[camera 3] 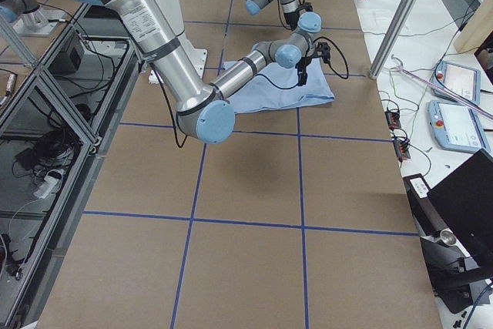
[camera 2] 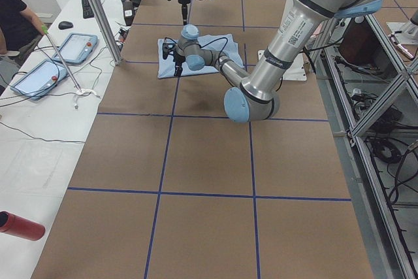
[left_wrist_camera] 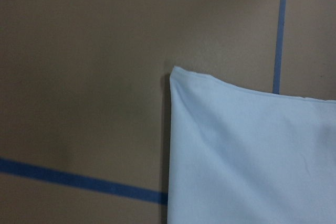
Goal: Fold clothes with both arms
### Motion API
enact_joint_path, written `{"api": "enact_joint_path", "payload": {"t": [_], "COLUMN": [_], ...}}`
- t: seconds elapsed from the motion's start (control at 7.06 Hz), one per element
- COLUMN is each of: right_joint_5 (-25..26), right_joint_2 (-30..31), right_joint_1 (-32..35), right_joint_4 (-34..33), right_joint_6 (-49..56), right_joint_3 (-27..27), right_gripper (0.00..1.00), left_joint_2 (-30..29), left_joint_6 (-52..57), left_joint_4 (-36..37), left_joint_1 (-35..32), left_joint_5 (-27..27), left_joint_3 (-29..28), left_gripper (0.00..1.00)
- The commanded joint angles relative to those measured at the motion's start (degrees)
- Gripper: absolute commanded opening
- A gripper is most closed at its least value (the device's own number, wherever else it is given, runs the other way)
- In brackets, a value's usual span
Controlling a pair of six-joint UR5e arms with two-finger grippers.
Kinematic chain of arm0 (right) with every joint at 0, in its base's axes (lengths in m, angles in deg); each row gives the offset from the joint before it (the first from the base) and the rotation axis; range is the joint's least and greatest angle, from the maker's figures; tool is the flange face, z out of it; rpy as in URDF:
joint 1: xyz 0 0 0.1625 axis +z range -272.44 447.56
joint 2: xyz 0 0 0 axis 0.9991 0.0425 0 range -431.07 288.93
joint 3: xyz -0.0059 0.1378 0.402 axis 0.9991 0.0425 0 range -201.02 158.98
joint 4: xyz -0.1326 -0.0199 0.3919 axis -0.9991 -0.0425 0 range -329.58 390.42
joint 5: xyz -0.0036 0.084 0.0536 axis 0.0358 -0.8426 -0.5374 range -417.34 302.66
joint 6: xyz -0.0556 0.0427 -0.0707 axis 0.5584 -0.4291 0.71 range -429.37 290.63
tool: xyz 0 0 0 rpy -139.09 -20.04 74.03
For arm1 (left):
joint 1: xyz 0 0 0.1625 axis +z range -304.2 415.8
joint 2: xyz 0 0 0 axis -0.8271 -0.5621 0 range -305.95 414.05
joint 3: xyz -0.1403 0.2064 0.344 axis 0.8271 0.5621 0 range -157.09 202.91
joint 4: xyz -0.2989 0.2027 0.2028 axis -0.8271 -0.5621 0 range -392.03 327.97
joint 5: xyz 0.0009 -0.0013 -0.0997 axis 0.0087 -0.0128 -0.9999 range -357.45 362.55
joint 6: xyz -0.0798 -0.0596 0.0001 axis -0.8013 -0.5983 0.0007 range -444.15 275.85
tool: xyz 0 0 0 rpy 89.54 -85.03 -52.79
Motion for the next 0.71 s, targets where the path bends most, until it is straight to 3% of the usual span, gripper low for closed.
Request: {"api": "enact_joint_path", "payload": {"t": [0.0,0.57], "right_joint_5": [0.02,0.2], "right_joint_2": [0.06,-0.12], "right_joint_1": [0.8,0.8], "right_joint_4": [0.01,0.1], "right_joint_6": [-0.08,-0.34], "right_joint_3": [0.08,0.44], "right_gripper": [1.0,1.0], "left_joint_2": [-6.98,-9.9], "left_joint_6": [4.32,4.5], "left_joint_4": [-1.36,-9.98], "left_joint_1": [-0.12,-0.73], "left_joint_5": [7.05,9.8], "left_joint_3": [-9.1,-20.12], "left_gripper": [0.99,0.89]}}
